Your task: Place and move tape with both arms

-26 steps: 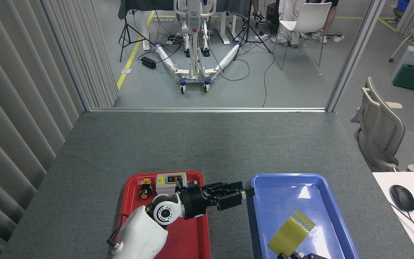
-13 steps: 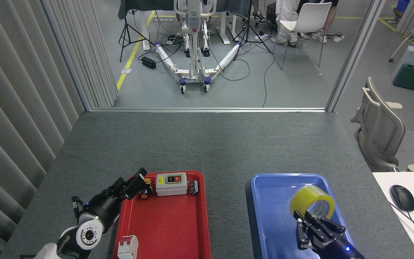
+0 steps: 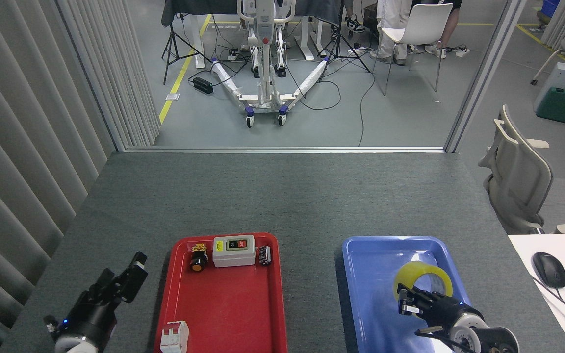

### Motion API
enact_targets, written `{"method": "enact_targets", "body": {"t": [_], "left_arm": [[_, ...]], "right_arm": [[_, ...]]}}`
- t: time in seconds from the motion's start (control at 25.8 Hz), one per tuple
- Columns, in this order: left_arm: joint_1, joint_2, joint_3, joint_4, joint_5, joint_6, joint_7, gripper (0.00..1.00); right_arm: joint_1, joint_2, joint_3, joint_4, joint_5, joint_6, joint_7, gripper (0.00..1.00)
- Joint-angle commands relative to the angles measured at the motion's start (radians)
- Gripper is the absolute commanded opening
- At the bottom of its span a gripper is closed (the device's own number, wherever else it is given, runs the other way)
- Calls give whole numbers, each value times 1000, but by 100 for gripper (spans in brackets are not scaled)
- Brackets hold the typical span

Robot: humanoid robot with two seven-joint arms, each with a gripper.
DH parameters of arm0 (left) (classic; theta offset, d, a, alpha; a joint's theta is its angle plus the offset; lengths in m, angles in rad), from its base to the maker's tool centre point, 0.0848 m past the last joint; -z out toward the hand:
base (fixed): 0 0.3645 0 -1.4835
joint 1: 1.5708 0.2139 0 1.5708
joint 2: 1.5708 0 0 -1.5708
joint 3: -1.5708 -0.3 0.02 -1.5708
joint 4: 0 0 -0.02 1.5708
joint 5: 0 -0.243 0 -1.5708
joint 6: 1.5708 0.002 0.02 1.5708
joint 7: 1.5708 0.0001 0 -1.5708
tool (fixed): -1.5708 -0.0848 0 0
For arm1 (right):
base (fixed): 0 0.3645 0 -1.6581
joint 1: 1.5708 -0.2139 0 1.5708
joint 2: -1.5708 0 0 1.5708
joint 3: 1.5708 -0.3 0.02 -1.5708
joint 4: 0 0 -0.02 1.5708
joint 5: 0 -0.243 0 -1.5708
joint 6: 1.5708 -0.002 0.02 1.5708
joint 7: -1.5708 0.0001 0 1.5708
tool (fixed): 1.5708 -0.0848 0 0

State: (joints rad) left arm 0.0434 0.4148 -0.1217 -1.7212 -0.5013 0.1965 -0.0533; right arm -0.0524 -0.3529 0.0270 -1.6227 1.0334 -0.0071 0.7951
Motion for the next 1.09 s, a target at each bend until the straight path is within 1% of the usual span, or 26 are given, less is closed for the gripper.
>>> {"method": "enact_targets", "body": {"t": [0.0, 0.08, 0.12, 0.16, 0.23, 0.27, 0.31, 0.35, 0.39, 0.43, 0.47, 0.5, 0.54, 0.62, 0.66, 0.78, 0.81, 0.85, 0.93, 0.97, 1.05], "left_arm": [[-16, 15, 74, -8, 0, -12, -43, 100], [-13, 7, 68, -6, -16, -46, -7, 100], [-14, -4, 68, -1, -57, -74, 20, 100], [-11, -21, 70, -6, -152, -111, 39, 100], [-3, -65, 83, -6, -485, -229, 44, 100], [6, -85, 97, -8, -655, -324, 52, 100], [16, -106, 119, -8, -789, -419, 56, 100], [24, -131, 140, -6, -855, -496, 66, 100], [36, -143, 158, -1, -862, -539, 75, 100], [49, -153, 166, 6, -861, -534, 75, 100], [50, -156, 166, 6, -861, -508, 73, 100], [52, -165, 162, 3, -859, -459, 75, 100], [53, -182, 154, -5, -859, -405, 75, 100], [50, -214, 123, -9, -859, -316, 78, 100], [38, -223, 112, -8, -858, -290, 81, 100], [21, -235, 59, -8, -858, -292, 85, 100], [21, -245, 50, -8, -858, -292, 85, 100], [21, -268, 48, -1, -858, -292, 85, 100], [18, -303, 60, 2, -867, -292, 84, 100], [16, -311, 68, 0, -873, -292, 84, 100], [-7, -295, 76, -5, -870, -292, 79, 100]], "right_arm": [[-12, 8, 30, 14, -7, 13, 53, 8], [-9, 8, 39, 17, -7, 15, 53, 8], [-6, 9, 41, 18, -7, 16, 53, 8], [-4, 9, 41, 21, -7, 16, 53, 8], [-4, 14, 47, 27, -6, 26, 46, 13], [-4, 14, 50, 26, -6, 32, 41, 15], [-4, 15, 51, 26, -6, 39, 38, 20], [-4, 14, 51, 27, -6, 47, 38, 30], [-4, 15, 51, 27, -4, 50, 36, 43], [-4, 15, 51, 27, -3, 52, 35, 56], [-4, 15, 51, 27, 0, 55, 33, 66], [-3, 15, 51, 27, 2, 65, 30, 81], [-1, 15, 51, 27, 2, 85, 24, 88], [0, 14, 50, 23, 2, 113, 7, 93], [2, 14, 51, 20, 2, 118, -8, 94], [16, 14, 50, 14, 5, 119, -103, 93], [26, 11, 48, 10, 7, 113, -157, 93], [37, 8, 47, 6, 14, 110, -228, 92], [54, 2, 45, 0, 36, 107, -396, 92], [63, -1, 45, 0, 43, 107, -478, 92], [86, -6, 44, 0, 69, 104, -609, 92]]}}
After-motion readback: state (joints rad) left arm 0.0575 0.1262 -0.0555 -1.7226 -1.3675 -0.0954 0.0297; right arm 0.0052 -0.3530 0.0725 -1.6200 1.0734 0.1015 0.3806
